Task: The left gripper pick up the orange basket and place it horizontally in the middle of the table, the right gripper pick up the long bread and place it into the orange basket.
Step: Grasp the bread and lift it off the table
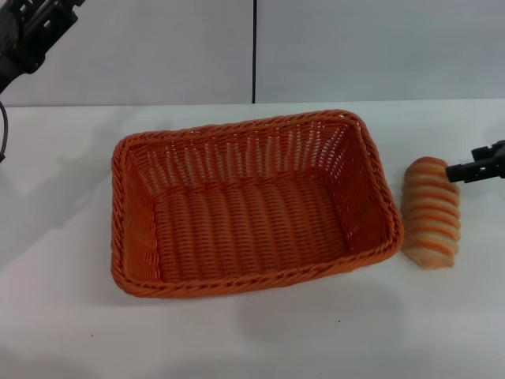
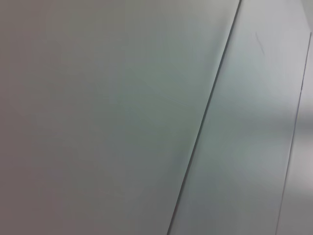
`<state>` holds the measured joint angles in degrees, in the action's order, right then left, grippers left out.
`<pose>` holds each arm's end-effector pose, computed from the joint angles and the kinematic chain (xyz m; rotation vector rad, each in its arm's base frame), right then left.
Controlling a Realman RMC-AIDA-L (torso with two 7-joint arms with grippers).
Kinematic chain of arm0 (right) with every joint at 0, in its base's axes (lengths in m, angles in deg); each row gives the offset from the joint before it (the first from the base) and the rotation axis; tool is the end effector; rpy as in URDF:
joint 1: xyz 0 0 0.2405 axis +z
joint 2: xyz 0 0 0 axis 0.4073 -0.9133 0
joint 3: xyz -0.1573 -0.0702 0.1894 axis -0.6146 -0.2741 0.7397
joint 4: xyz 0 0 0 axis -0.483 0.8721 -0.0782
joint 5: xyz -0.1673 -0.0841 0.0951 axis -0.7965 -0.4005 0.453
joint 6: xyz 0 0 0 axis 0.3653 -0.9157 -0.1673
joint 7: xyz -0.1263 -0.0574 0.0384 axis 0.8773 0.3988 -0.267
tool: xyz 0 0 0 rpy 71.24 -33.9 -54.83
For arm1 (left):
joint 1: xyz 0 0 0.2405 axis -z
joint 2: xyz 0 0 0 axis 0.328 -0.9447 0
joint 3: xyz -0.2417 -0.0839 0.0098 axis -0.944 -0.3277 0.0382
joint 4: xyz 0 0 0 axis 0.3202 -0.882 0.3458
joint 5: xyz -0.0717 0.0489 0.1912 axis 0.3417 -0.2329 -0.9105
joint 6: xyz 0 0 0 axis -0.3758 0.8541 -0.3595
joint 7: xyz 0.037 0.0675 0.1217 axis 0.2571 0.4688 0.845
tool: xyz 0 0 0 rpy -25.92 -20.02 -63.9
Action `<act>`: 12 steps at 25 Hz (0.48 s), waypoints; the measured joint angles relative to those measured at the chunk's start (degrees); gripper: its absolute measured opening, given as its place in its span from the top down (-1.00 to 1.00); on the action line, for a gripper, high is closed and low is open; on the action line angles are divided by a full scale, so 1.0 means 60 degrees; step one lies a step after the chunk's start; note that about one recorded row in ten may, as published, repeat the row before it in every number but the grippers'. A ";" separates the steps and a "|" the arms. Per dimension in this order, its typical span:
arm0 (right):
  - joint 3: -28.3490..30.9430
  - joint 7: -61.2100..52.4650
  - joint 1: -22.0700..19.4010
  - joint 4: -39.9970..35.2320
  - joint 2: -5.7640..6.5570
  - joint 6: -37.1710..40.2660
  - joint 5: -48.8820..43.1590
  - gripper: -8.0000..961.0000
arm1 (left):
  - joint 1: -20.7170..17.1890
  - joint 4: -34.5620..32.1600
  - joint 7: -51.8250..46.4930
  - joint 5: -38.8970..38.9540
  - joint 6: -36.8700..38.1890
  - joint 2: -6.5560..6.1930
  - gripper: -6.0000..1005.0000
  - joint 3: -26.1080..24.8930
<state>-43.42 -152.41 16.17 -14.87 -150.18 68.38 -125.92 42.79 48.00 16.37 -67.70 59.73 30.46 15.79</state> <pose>0.3049 0.3865 0.0691 -2.5409 1.0956 0.0165 -0.2655 0.3153 0.0653 -1.9983 -0.5753 -1.5177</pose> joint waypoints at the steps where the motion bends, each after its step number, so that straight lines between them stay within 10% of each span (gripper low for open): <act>1: -0.0010 0.0011 0.0012 0.0001 -0.0041 -0.0052 0.0002 -0.48 | 0.0003 0.0044 0.0000 0.0000 0.0000 -0.0003 -0.51 0.0000; 12: -0.0070 0.0032 0.0123 0.0040 -0.0265 -0.0305 -0.0041 -0.45 | 0.0014 0.0155 0.0000 0.0000 0.0013 -0.0027 -0.51 -0.0031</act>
<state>-43.83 -152.22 16.91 -14.63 -151.78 66.55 -126.17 42.87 48.93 16.37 -67.70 59.81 30.29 15.61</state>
